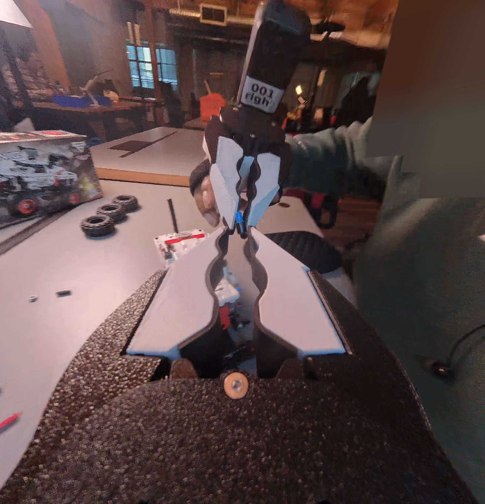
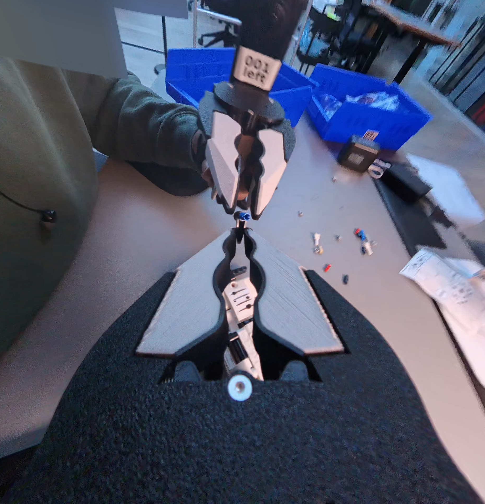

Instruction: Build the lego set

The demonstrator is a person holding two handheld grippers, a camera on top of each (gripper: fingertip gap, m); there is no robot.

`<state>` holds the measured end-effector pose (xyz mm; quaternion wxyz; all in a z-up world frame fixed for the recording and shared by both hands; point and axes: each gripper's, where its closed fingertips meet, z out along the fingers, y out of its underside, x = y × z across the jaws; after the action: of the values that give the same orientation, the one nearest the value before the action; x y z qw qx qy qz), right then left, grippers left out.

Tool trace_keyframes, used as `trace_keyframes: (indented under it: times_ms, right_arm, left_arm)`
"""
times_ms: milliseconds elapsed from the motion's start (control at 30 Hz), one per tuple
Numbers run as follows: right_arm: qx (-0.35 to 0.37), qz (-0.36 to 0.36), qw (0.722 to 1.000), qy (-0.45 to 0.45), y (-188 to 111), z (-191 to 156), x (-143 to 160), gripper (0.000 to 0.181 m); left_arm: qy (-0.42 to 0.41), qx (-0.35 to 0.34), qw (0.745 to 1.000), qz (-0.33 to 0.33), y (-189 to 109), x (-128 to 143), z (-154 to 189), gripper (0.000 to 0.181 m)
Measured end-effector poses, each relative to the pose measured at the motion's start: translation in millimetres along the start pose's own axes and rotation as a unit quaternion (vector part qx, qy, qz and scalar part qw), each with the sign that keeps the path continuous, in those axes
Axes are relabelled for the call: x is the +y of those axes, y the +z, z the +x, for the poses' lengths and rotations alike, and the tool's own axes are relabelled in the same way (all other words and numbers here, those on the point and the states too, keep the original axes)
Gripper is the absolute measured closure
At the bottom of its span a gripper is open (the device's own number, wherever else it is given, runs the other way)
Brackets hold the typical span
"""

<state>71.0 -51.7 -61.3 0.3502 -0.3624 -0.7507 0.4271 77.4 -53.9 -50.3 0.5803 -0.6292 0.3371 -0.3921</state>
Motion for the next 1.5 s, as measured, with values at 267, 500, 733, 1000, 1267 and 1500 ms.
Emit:
trace_keyframes:
  times_ms: [267, 500, 733, 1000, 1267, 1500]
  right_arm:
    - [0.121, -0.031, 0.953, -0.275, 3, 5, -12, 0.176]
    - [0.125, -0.006, 0.96, -0.252, 2, 6, -20, 0.177]
    - [0.099, -0.019, 0.984, -0.149, 4, 9, -9, 0.165]
    - [0.064, -0.032, 0.997, -0.014, 3, 3, 3, 0.171]
    - [0.09, -0.051, 0.99, -0.095, 2, 2, 6, 0.177]
    - [0.112, -0.048, 0.961, -0.249, -4, -5, 2, 0.177]
  left_arm:
    - [-0.037, 0.027, 0.999, 0.026, -2, -8, 6, 0.174]
    - [0.072, -0.034, 0.997, 0.001, -3, -8, 6, 0.175]
    - [0.218, -0.124, 0.966, -0.06, -6, 2, -7, 0.176]
    - [0.372, -0.192, 0.897, -0.14, -2, 18, -16, 0.175]
    - [0.283, -0.158, 0.939, -0.114, 2, 19, -11, 0.173]
    - [-0.247, 0.084, 0.963, 0.07, -7, -9, -2, 0.156]
